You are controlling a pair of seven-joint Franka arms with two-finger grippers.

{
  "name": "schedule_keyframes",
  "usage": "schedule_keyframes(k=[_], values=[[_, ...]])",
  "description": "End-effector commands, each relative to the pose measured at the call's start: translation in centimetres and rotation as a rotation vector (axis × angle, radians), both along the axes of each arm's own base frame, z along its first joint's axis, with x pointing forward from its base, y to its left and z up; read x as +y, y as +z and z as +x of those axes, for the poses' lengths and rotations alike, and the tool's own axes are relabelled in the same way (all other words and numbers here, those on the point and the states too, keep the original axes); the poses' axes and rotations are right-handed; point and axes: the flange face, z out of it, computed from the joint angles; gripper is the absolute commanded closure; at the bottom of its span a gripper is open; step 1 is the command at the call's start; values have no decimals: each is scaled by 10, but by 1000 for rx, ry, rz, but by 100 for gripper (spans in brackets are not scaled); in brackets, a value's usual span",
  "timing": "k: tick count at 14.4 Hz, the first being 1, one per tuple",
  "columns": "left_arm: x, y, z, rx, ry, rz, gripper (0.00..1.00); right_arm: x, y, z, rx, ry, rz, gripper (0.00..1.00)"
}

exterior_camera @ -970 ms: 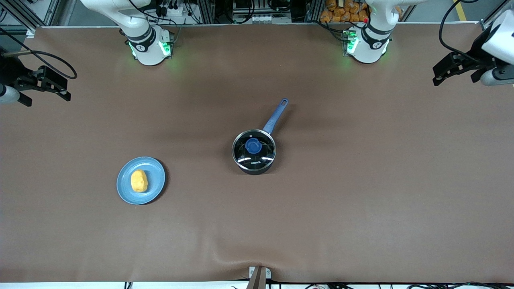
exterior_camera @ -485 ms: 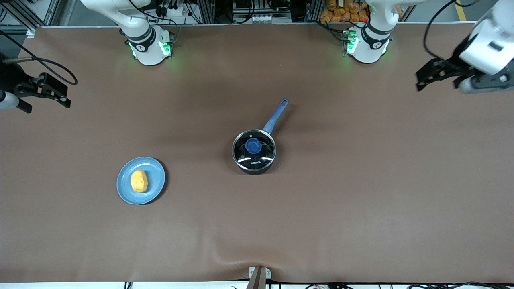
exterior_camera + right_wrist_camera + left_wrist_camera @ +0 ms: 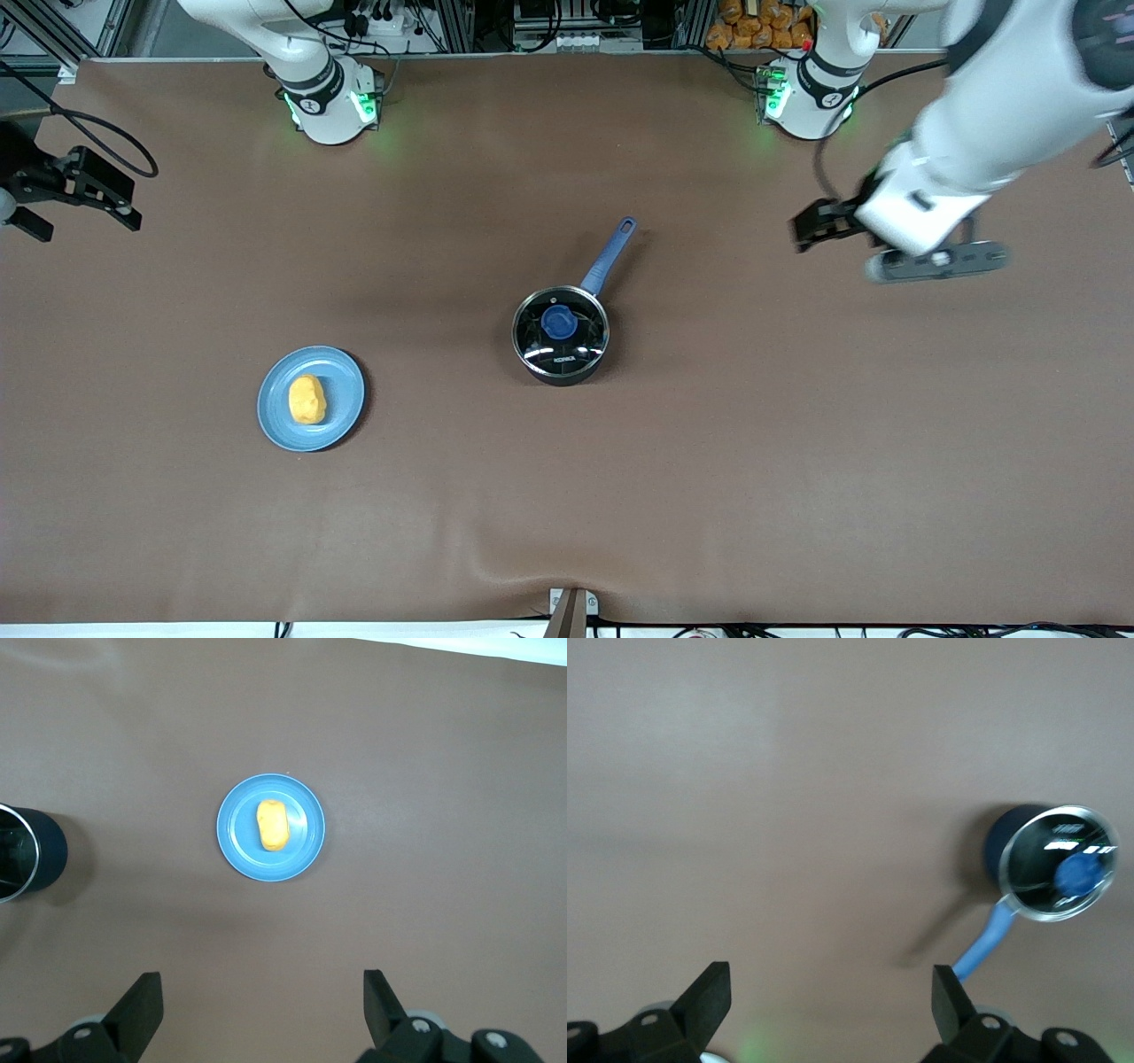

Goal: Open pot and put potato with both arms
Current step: 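Grasp the lid knob with the left gripper while the right gripper reaches the plate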

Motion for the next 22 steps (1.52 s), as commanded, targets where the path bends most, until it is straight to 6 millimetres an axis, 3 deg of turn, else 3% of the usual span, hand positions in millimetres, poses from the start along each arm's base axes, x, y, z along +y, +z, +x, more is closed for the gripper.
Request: schedule_keyframes(k=[1,5,7,9,11,15,19,22], values=[[-66,-11,-2,-5,90,-32,0,4,4,-7,5,34,-11,0],[-175,-76,6,-21,285,-74,0,2,1,-5,13,29,-8,0],[-205,-103,9,-81,400,-83,0,3,-2,-4,16,30,-8,0],[-232,-142,5,-85,452,-60,0,3,-8,0,20,29,-10,0],[-261,-174,-4,-106,479,-65,0,5,-28,7,38,30,-11,0],[-282,-230,-14,-81,466,-21,0,2,-80,22,9,23,-9,0],[-292,-267,-22,-56,464,11,0,2,-164,28,-3,22,-10,0],[-298,-282,-22,-68,465,-17,0,3,-224,36,31,12,-10,0]])
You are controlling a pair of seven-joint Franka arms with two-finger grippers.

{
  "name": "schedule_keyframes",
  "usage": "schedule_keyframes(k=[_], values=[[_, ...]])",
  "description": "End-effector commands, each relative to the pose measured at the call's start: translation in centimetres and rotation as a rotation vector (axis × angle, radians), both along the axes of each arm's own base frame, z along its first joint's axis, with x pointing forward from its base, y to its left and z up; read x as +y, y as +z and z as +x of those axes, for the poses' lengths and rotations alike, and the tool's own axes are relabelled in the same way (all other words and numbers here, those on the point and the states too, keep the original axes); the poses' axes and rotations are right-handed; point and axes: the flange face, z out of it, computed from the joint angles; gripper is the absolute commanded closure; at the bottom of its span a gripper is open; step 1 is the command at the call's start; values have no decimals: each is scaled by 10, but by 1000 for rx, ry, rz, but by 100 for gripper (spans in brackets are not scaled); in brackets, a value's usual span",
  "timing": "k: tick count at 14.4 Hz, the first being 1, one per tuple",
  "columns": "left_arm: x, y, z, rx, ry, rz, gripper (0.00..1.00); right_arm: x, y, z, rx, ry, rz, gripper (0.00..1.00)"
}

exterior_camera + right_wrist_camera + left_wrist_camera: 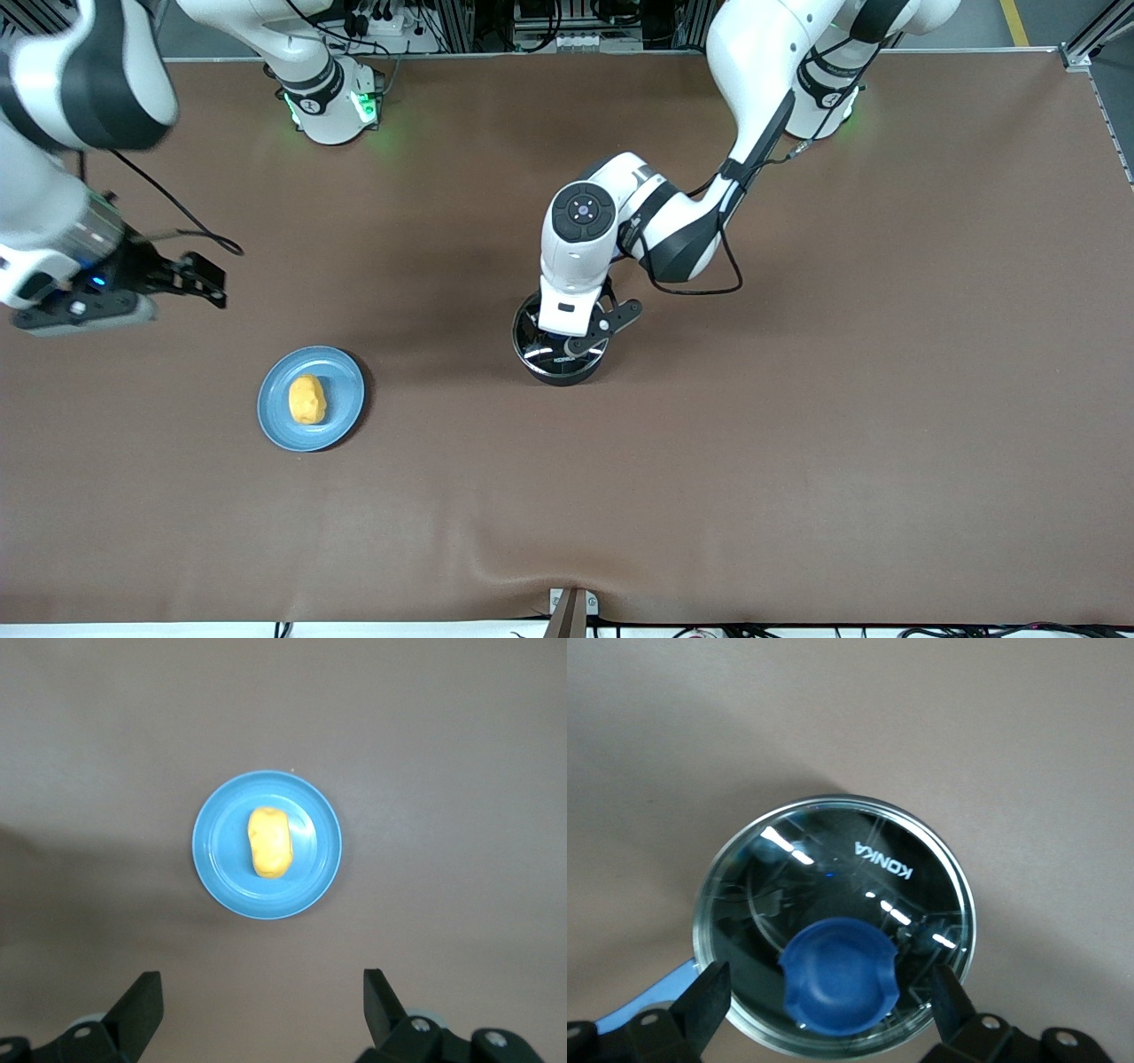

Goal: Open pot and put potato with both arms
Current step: 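Grasp the lid knob with the left gripper while the right gripper reaches the plate, then lower the right gripper and grasp the yellow potato on the plate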

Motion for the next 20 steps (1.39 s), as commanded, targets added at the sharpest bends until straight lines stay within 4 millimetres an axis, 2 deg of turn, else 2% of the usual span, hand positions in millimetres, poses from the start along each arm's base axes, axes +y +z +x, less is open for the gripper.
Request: schedule_keyframes(k=[1,4,7,11,13,15,16,20], values=[[-10,-11,2,-27,18,5,0,0,-45,3,19,-5,-2,0],[-12,-17,0,-22,52,5,0,0,-91,10,-14,-6,-8,0],[-15,-18,-2,-23,58,2,0,1,-146,17,-57,-3,-17,0],[-15,-25,-2,-20,45,9,2,3,-210,19,-125,0,-25,0],[-13,-24,-1,-20,43,7,20,6,-238,18,-163,6,-29,0],[-12,-24,1,-20,42,7,30,6,-260,20,-186,9,-33,0],[-12,-23,1,-22,42,6,40,6,-268,21,-200,7,-33,0],[-11,-6,2,-30,49,-11,92,12,-290,19,-217,18,-28,0]])
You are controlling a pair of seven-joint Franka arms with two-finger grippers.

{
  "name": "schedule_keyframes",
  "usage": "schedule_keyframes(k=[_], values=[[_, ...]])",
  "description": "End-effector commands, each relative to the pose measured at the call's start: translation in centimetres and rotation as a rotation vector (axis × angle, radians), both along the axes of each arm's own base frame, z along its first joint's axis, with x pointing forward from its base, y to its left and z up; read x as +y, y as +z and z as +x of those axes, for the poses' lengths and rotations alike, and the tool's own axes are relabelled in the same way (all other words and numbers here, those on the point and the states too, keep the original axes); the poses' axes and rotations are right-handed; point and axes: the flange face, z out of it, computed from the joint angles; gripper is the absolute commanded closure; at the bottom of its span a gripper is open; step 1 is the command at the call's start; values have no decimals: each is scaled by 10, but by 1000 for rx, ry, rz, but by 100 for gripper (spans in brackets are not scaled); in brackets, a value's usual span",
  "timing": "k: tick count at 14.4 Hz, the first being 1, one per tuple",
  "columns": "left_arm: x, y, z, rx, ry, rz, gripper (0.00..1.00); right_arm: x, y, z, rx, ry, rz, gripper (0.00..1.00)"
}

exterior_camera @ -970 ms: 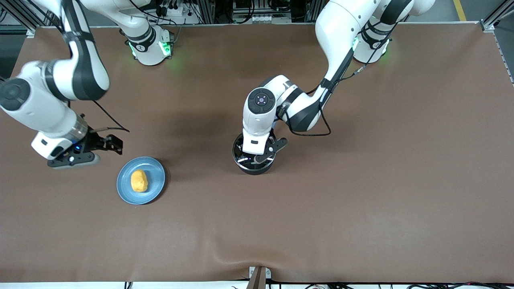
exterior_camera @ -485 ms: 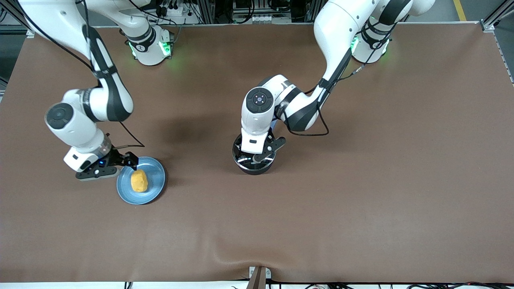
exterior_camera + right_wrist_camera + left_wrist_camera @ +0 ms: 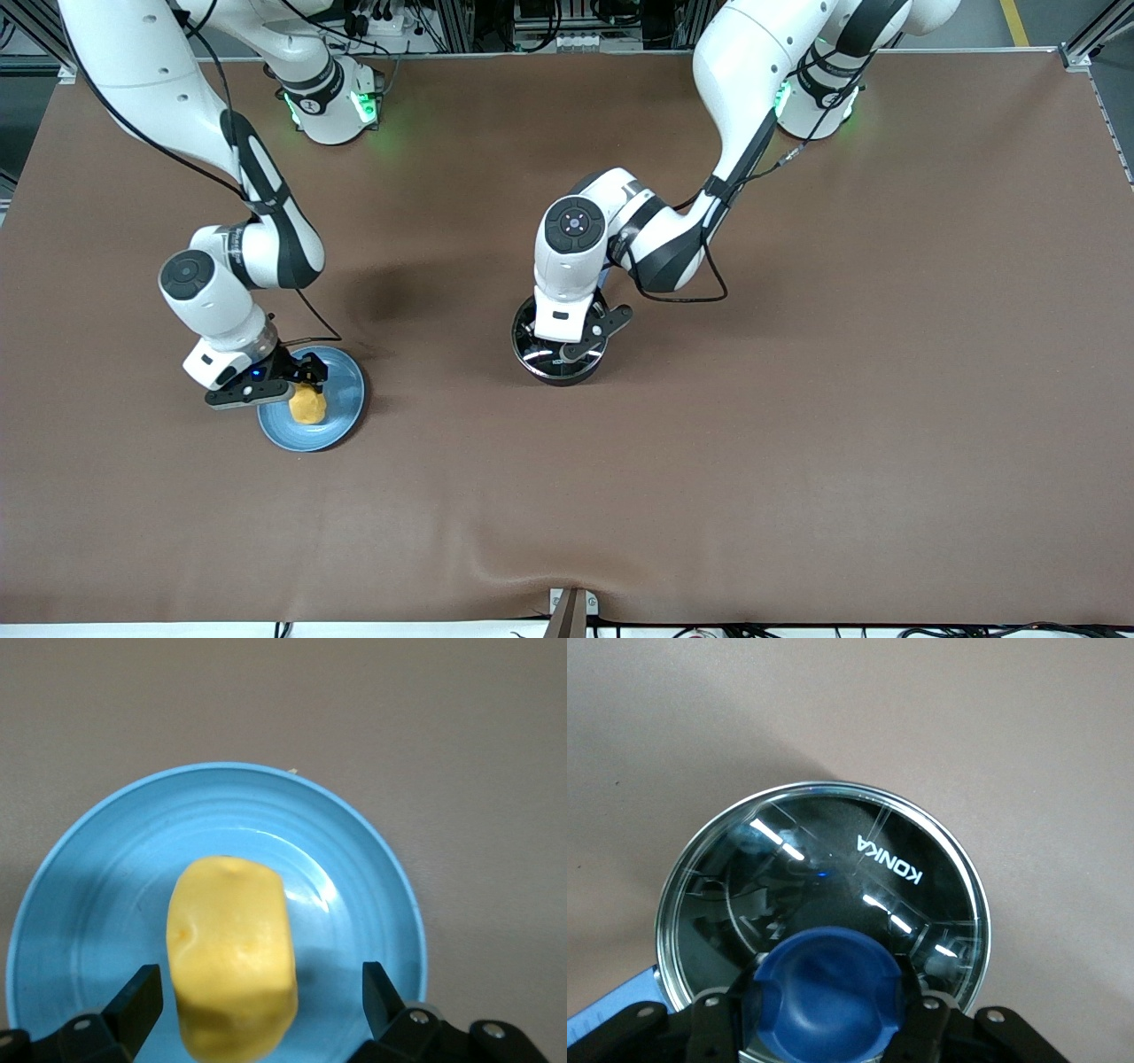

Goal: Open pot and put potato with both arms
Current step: 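Lower the right gripper and grasp the yellow potato on the plate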

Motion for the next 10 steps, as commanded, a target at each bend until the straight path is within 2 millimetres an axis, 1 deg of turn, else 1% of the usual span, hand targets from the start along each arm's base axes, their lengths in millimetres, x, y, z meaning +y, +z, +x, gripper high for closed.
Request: schedule_keyframes(k=[1,2,3,4,5,7,8,9,10], values=[[0,30,6,-40,8,-22,100,5,-5,0,-29,2,8,0],[4,41,10,-40,22,-34,100,5,-8,0,-26,-2,12,0],[10,62,15,-52,35,-58,100,6,-9,0,-25,-9,17,2],[22,91,23,-73,55,-83,100,7,-12,-1,-20,-17,25,12],[39,114,28,-74,67,-82,100,7,-13,-1,-18,-36,36,24],[72,158,38,-58,34,-79,100,11,-14,-1,-16,-59,57,45],[92,179,43,-57,8,-83,100,15,-14,-1,-15,-62,67,57],[119,197,53,-49,-12,-77,100,17,-12,-1,-17,-59,71,75],[142,211,60,-42,-57,-82,100,20,-9,-1,-21,-55,73,89]])
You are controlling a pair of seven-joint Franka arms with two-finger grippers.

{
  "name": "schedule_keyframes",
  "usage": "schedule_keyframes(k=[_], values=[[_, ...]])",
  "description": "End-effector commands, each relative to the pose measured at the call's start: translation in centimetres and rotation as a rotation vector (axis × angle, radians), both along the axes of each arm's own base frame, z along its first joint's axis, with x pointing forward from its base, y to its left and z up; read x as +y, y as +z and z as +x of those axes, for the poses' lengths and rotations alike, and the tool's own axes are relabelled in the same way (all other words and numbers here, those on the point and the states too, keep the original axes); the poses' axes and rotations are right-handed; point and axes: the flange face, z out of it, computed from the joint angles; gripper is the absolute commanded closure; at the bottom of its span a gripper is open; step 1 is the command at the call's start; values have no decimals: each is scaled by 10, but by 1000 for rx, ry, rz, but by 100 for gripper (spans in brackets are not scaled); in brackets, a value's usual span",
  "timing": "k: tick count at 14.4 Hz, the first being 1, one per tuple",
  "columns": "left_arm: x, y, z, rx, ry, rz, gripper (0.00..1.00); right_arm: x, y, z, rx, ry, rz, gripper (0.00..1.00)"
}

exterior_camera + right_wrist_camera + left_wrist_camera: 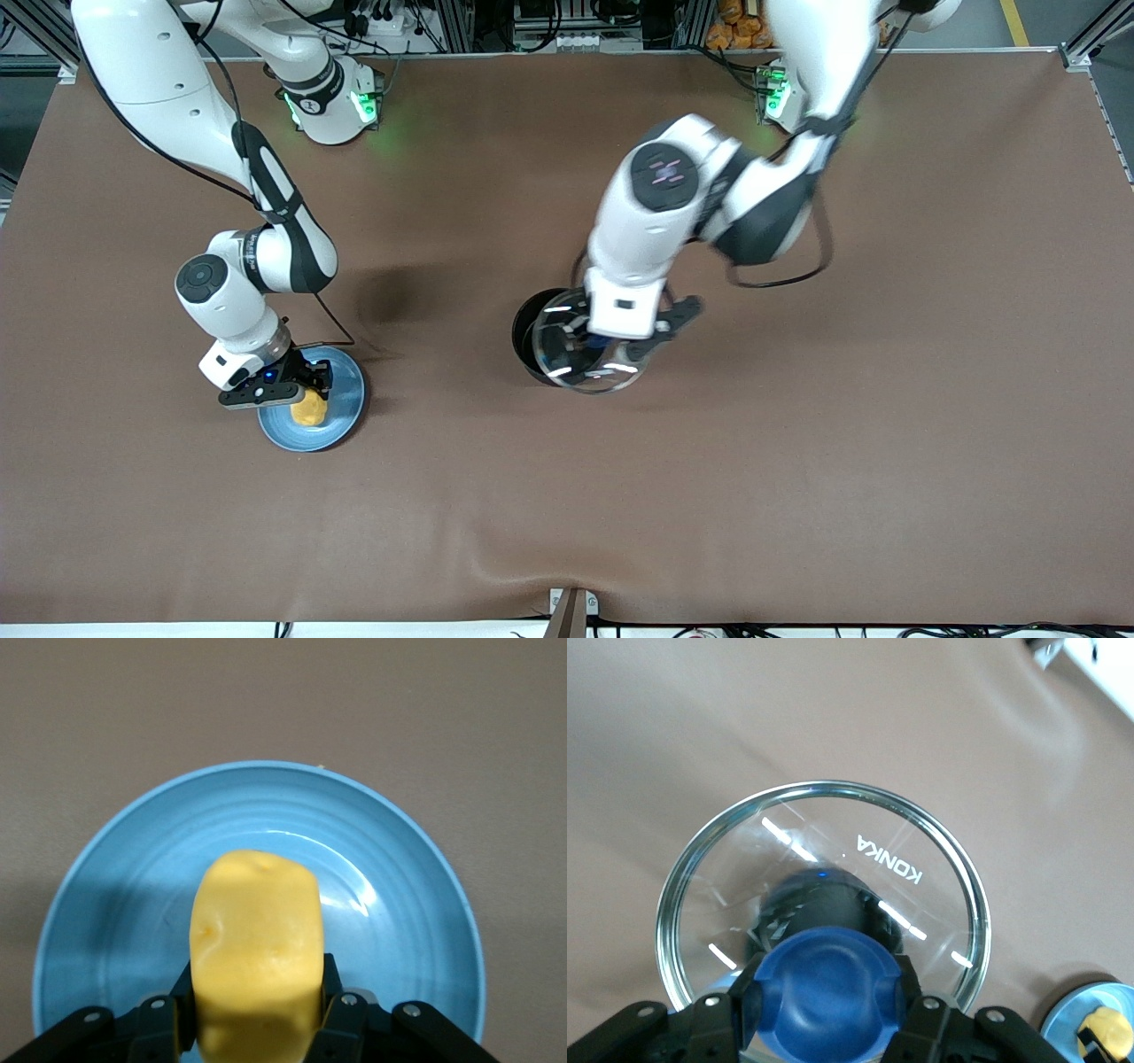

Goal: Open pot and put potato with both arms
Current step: 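Lift the lid with the left gripper while the right gripper lifts the potato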

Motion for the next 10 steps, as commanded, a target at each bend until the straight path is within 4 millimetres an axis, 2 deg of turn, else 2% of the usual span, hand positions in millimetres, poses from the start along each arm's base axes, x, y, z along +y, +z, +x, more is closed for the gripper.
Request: schedule_keyframes(k=[1,3,5,6,7,10], values=[[69,44,14,20,-94,-29,100,10,13,2,-30,2,20,95],[125,59,26,33,-198,-8,100,11,46,5,-73,14,25,95],[180,63,33,51,-299,11,100,14,82,5,-77,21,36,97],[213,61,37,55,-346,17,100,16,103,5,-65,24,43,98],[245,57,40,57,-397,21,100,20,125,4,-58,27,52,98],[336,24,46,86,-523,16,100,37,180,6,8,57,68,100]])
